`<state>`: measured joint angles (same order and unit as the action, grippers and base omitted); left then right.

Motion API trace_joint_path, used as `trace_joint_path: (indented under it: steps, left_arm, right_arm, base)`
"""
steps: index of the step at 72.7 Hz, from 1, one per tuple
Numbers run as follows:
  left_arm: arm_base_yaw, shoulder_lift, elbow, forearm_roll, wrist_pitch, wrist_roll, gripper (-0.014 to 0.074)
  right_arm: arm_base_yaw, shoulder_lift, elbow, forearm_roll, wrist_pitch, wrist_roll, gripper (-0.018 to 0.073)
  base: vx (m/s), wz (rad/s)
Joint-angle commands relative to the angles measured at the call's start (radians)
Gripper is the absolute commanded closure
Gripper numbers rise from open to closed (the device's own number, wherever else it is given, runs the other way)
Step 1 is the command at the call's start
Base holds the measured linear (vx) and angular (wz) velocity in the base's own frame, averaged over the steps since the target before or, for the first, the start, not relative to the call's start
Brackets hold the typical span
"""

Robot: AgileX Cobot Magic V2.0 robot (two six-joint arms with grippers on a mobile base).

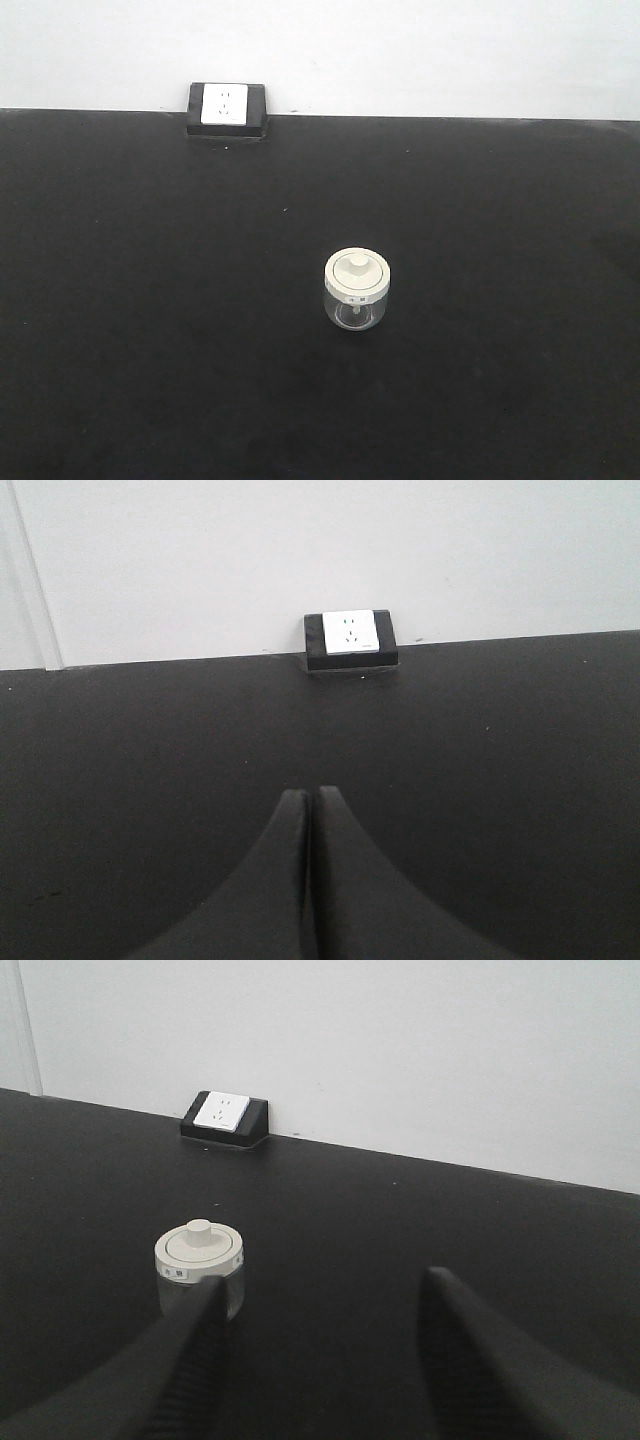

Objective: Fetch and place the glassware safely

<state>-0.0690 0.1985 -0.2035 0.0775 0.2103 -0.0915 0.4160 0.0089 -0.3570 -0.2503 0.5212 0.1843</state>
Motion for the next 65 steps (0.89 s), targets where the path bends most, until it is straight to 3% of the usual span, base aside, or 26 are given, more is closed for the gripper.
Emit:
trace_joint_path:
  steps: [1,8,65]
  left_arm:
    - [-0.005,0.018,-0.027,-0.001,-0.074,-0.007,0.0603]
    - [-0.005,0.018,-0.027,-0.001,-0.074,-0.007,0.0603]
    - [-0.005,0.018,-0.027,-0.001,-0.074,-0.007,0.0603]
  right_arm:
    - [-0.003,0.022,-0.026,-0.023,-0.088,-0.006,0.0383]
    - [-0.003,0.022,-0.026,-0.021,-0.107,-0.006,0.0575]
    - [-0.003,0.022,-0.026,-0.015,-0.116,-0.002,0.0567]
  base:
    - [0.00,0.00]
    - [0.00,0.00]
    - [0.00,0.00]
